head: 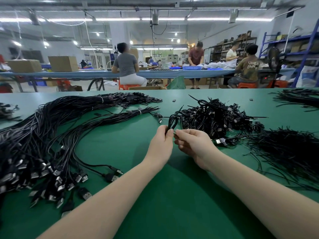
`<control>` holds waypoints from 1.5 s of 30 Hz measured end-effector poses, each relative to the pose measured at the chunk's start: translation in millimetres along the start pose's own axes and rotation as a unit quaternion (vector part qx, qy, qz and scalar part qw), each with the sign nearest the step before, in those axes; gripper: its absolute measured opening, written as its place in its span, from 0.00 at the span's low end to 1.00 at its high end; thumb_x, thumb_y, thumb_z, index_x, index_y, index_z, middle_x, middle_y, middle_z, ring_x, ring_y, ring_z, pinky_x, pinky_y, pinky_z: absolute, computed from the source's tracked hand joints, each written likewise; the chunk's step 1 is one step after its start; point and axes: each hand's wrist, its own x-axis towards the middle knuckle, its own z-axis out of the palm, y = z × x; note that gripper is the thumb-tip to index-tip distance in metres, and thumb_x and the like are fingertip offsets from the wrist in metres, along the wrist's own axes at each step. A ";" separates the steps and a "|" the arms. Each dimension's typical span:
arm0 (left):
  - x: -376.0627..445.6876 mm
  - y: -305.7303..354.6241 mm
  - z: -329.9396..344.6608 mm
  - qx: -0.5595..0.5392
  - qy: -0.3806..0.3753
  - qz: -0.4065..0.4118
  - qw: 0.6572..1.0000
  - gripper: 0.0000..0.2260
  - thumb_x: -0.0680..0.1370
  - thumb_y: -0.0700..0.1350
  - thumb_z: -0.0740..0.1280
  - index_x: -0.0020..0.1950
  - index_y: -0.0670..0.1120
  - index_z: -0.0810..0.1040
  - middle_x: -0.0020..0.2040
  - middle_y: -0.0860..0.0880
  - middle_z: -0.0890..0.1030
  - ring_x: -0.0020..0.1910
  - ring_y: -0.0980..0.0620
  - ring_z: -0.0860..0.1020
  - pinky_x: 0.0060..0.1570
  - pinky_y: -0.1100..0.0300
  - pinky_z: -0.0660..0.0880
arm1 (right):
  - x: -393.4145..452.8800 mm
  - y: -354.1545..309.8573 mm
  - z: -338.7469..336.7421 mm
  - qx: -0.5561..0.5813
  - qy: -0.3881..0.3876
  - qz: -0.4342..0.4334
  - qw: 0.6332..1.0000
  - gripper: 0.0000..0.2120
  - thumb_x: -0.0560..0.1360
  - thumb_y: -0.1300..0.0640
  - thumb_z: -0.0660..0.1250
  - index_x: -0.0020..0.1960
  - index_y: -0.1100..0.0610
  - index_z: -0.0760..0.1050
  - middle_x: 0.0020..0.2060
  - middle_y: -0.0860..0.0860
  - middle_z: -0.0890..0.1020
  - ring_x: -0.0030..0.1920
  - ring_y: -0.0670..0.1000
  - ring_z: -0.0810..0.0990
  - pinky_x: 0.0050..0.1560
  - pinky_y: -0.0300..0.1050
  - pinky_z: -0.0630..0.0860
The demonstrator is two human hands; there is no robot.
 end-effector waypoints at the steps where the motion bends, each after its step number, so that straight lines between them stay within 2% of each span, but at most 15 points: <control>1: 0.3 -1.0 0.5 -0.014 -0.005 -0.001 1.000 0.08 0.83 0.48 0.56 0.45 0.54 0.69 0.36 0.56 0.72 0.35 0.57 0.70 0.39 0.59 0.67 | -0.7 0.3 -1.3 0.016 -0.005 0.000 1.000 0.04 0.73 0.62 0.71 0.43 0.62 0.78 0.29 0.50 0.79 0.30 0.46 0.76 0.34 0.36 0.76; 6: 1.2 -3.1 -0.1 -0.046 -0.022 -0.005 0.999 0.09 0.83 0.47 0.56 0.44 0.54 0.70 0.35 0.57 0.72 0.36 0.55 0.70 0.44 0.56 0.69 | -3.7 -1.2 -5.9 0.007 -0.019 0.024 1.000 0.06 0.68 0.60 0.75 0.44 0.61 0.83 0.33 0.51 0.81 0.31 0.45 0.77 0.31 0.36 0.75; 10: 2.3 -1.9 -1.4 -0.066 -0.036 -0.012 0.997 0.09 0.83 0.46 0.56 0.43 0.52 0.69 0.34 0.54 0.69 0.35 0.53 0.66 0.42 0.55 0.65 | -3.7 -6.2 -5.0 -0.020 -0.028 0.047 0.998 0.19 0.53 0.51 0.80 0.41 0.59 0.83 0.34 0.50 0.82 0.27 0.43 0.73 0.27 0.35 0.71; 14: 2.2 -2.2 -2.0 -0.060 -0.047 -0.012 0.997 0.10 0.83 0.45 0.56 0.41 0.51 0.69 0.32 0.54 0.68 0.33 0.54 0.65 0.40 0.55 0.64 | -1.3 -12.4 -9.7 -0.053 -0.047 0.083 0.994 0.14 0.63 0.49 0.77 0.43 0.58 0.81 0.31 0.49 0.80 0.28 0.43 0.73 0.28 0.35 0.69; 17: 2.4 -3.3 -1.9 -0.060 -0.062 -0.013 0.996 0.10 0.83 0.46 0.57 0.42 0.50 0.69 0.30 0.55 0.67 0.31 0.55 0.64 0.38 0.55 0.63 | 0.1 -16.3 -16.0 -0.082 -0.061 0.089 0.991 0.10 0.64 0.52 0.75 0.41 0.57 0.82 0.31 0.49 0.81 0.29 0.43 0.76 0.32 0.36 0.70; 22: 4.1 -6.8 -2.2 -0.057 -0.079 -0.018 0.995 0.09 0.82 0.47 0.57 0.43 0.49 0.68 0.30 0.57 0.65 0.32 0.54 0.63 0.39 0.53 0.62 | 0.5 -11.1 -17.3 -0.142 -0.043 0.025 0.989 0.03 0.72 0.59 0.72 0.41 0.58 0.82 0.29 0.48 0.81 0.29 0.43 0.75 0.31 0.36 0.71; 24: 3.7 -6.4 -1.9 -0.058 -0.074 -0.019 0.995 0.09 0.82 0.48 0.57 0.43 0.49 0.68 0.31 0.55 0.66 0.33 0.53 0.63 0.40 0.53 0.62 | 0.3 -10.6 -15.6 -0.242 -0.021 -0.064 0.968 0.04 0.73 0.58 0.72 0.41 0.58 0.82 0.28 0.45 0.80 0.28 0.42 0.73 0.29 0.34 0.69; 27: 2.9 -4.7 -1.6 -0.046 -0.064 -0.028 0.996 0.10 0.82 0.50 0.57 0.42 0.49 0.69 0.31 0.54 0.69 0.33 0.52 0.66 0.40 0.54 0.64 | 0.6 -9.6 -12.7 -0.399 0.039 -0.210 0.892 0.04 0.72 0.56 0.72 0.40 0.55 0.82 0.29 0.43 0.80 0.27 0.38 0.72 0.29 0.28 0.66; 31: 3.2 1.6 -1.5 -0.031 -0.078 -0.067 0.994 0.17 0.81 0.54 0.56 0.41 0.45 0.74 0.30 0.50 0.81 0.28 0.55 0.75 0.32 0.63 0.70 | -4.1 -7.8 -9.7 -0.490 0.068 -0.329 0.804 0.03 0.73 0.60 0.69 0.40 0.57 0.79 0.32 0.42 0.77 0.34 0.41 0.75 0.36 0.30 0.69; 34: 1.0 7.0 -4.7 -0.116 -0.076 -0.088 0.986 0.25 0.82 0.55 0.55 0.40 0.37 0.79 0.32 0.45 0.82 0.27 0.55 0.77 0.30 0.68 0.71 | -4.7 -8.0 -12.8 -0.513 0.079 -0.352 0.779 0.02 0.73 0.62 0.69 0.41 0.57 0.79 0.36 0.45 0.76 0.37 0.46 0.75 0.41 0.38 0.71; 35: -0.9 7.9 -5.5 -0.132 -0.065 -0.078 0.986 0.26 0.82 0.56 0.55 0.37 0.40 0.81 0.34 0.46 0.82 0.29 0.56 0.76 0.32 0.68 0.71 | -4.5 -8.1 -14.5 -0.517 0.082 -0.356 0.774 0.02 0.73 0.62 0.69 0.42 0.58 0.79 0.37 0.46 0.76 0.38 0.47 0.74 0.42 0.39 0.71; 38: -5.9 9.5 -4.0 -0.104 -0.022 -0.021 0.994 0.23 0.82 0.54 0.55 0.33 0.59 0.83 0.55 0.49 0.80 0.49 0.59 0.75 0.56 0.60 0.70 | -3.9 -8.3 -19.5 -0.520 0.089 -0.354 0.772 0.01 0.73 0.63 0.68 0.43 0.59 0.79 0.39 0.48 0.76 0.40 0.49 0.74 0.43 0.42 0.70; 40: -8.1 13.3 -4.6 -0.110 -0.006 0.013 0.994 0.21 0.83 0.50 0.56 0.36 0.58 0.83 0.63 0.56 0.73 0.61 0.65 0.69 0.64 0.68 0.63 | -4.5 -7.7 -19.8 -0.526 0.076 -0.370 0.762 0.01 0.73 0.64 0.68 0.43 0.61 0.78 0.39 0.50 0.76 0.40 0.51 0.73 0.41 0.43 0.69; 42: -9.1 15.6 -5.5 -0.131 -0.026 0.038 0.990 0.17 0.82 0.47 0.57 0.41 0.54 0.84 0.57 0.62 0.76 0.59 0.68 0.71 0.57 0.76 0.64 | -4.6 -8.0 -18.8 -0.526 0.060 -0.387 0.755 0.02 0.73 0.64 0.68 0.42 0.63 0.77 0.38 0.52 0.76 0.39 0.52 0.73 0.39 0.43 0.68; 45: -10.7 15.0 -6.3 -0.142 -0.020 0.065 0.988 0.14 0.81 0.43 0.58 0.45 0.49 0.83 0.47 0.56 0.82 0.51 0.61 0.77 0.52 0.71 0.71 | -6.1 -8.2 -18.1 -0.529 0.033 -0.407 0.744 0.03 0.73 0.66 0.68 0.41 0.64 0.76 0.37 0.54 0.77 0.38 0.54 0.73 0.38 0.44 0.69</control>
